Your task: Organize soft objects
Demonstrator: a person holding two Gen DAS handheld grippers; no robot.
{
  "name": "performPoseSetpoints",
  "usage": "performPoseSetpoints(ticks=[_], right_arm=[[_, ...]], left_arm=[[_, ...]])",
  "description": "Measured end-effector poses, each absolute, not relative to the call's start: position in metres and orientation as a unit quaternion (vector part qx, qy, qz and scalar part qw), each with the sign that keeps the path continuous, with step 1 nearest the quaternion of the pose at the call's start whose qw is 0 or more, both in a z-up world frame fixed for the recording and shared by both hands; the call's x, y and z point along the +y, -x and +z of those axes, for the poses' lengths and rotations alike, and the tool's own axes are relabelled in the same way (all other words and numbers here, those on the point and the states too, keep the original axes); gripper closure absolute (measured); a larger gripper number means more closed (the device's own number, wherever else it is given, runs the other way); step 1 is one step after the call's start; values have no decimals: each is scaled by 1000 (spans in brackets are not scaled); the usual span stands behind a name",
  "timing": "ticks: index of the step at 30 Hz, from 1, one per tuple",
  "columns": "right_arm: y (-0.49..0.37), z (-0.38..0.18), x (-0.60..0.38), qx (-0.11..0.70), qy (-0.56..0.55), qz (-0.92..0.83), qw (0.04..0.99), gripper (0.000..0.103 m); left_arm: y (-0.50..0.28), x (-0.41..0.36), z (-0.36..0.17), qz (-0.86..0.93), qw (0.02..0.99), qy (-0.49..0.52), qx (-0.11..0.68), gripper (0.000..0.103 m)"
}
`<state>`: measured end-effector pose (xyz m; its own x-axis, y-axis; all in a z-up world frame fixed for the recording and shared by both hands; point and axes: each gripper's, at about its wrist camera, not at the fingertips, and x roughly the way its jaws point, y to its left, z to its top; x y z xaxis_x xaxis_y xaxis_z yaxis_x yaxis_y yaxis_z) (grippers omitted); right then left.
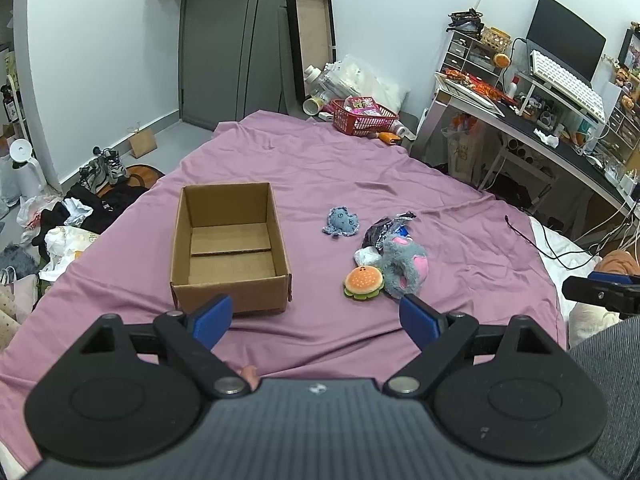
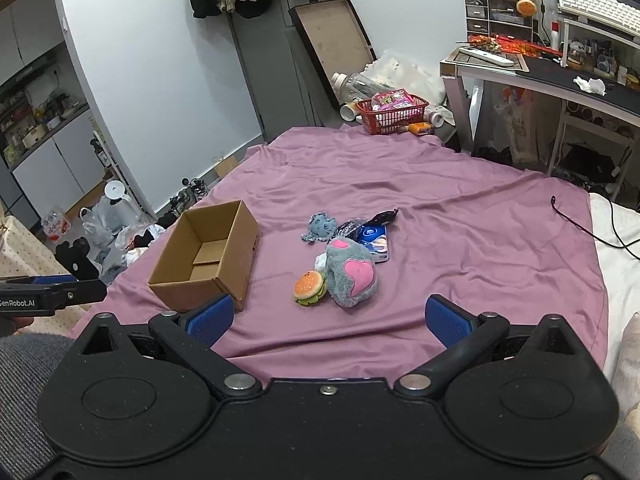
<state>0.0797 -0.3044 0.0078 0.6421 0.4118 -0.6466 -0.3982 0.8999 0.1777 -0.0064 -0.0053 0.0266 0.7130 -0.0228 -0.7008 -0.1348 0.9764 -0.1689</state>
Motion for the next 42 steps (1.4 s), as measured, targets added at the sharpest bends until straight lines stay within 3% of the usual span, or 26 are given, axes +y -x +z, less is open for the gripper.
performPoseSetpoints(ticks=[42], right_arm=[[-84,5,-306,354,-14,232,906,0]], left_arm=[[-2,-12,20,16,918,103,382,13]])
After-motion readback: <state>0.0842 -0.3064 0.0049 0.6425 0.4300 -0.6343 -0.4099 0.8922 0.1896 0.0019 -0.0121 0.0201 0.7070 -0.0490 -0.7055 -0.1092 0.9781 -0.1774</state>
